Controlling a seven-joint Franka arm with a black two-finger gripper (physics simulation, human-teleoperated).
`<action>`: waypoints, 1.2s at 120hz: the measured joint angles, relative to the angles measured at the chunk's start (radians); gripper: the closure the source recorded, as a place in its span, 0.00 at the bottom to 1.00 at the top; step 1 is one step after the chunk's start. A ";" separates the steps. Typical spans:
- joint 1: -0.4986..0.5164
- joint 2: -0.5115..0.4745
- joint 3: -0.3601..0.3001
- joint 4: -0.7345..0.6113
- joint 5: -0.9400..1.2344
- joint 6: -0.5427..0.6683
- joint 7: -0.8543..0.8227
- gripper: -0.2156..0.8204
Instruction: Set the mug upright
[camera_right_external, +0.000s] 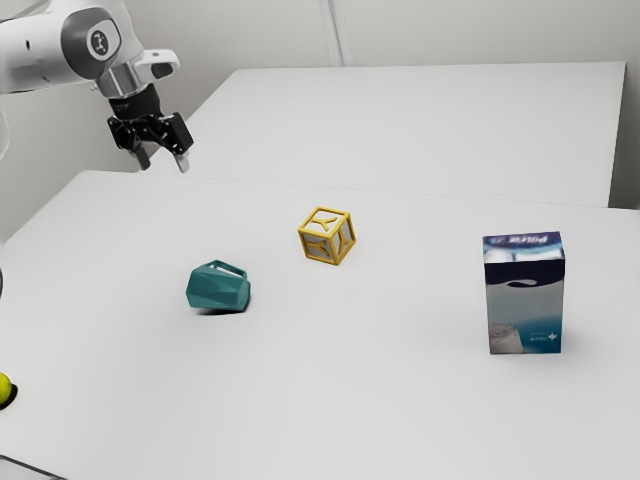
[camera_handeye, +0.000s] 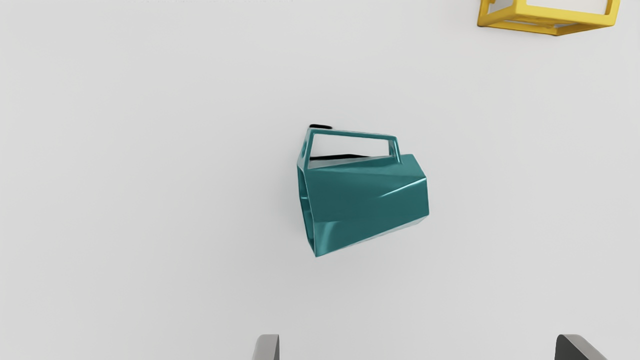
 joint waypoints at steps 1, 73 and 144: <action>0.000 0.000 0.000 0.000 0.000 0.000 0.000 0.21; -0.042 -0.107 0.091 -0.200 -0.165 -0.001 0.046 0.21; 0.143 0.079 0.184 -0.332 -0.566 0.014 0.397 0.21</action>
